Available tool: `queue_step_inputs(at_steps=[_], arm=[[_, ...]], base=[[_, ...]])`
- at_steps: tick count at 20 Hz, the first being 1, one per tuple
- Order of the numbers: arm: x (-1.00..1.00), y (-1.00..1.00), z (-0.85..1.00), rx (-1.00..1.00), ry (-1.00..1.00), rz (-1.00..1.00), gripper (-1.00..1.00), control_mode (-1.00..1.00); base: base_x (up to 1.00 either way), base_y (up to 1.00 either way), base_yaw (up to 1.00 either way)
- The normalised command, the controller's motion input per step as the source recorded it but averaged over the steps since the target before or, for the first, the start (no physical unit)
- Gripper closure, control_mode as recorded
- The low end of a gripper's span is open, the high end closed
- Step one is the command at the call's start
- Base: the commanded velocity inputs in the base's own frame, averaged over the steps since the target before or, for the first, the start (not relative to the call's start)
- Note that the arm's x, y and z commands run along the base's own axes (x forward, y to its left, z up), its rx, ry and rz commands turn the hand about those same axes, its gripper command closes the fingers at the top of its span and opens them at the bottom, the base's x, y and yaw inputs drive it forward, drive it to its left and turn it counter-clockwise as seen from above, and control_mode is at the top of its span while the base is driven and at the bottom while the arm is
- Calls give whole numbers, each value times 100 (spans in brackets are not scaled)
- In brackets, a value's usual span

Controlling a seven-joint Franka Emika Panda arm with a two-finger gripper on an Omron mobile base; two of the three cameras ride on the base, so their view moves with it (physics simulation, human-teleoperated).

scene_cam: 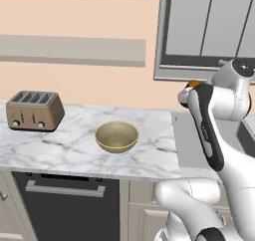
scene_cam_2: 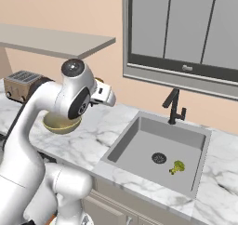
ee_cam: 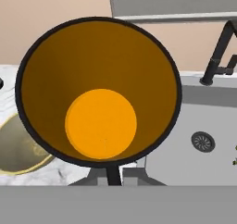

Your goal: Clear the mugs and bowl far away from the sink.

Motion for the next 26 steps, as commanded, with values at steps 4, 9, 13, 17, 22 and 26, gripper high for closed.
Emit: queue_step_inputs(at_steps=[4,9,13,17,22,26], arm=[[-63,4,2,0,-1,0,100,-100],[-65,0,21,0,-2,0,100,-100],[-30,13,8,0,-2,0,100,100],[0,0,0,0,0,0,100,100],[0,0,0,0,0,0,100,100],[0,0,0,0,0,0,100,100]], base=[[0,0,0],[0,0,0],[-33,34,4],[-70,87,18],[-57,100,44],[0,59,79]])
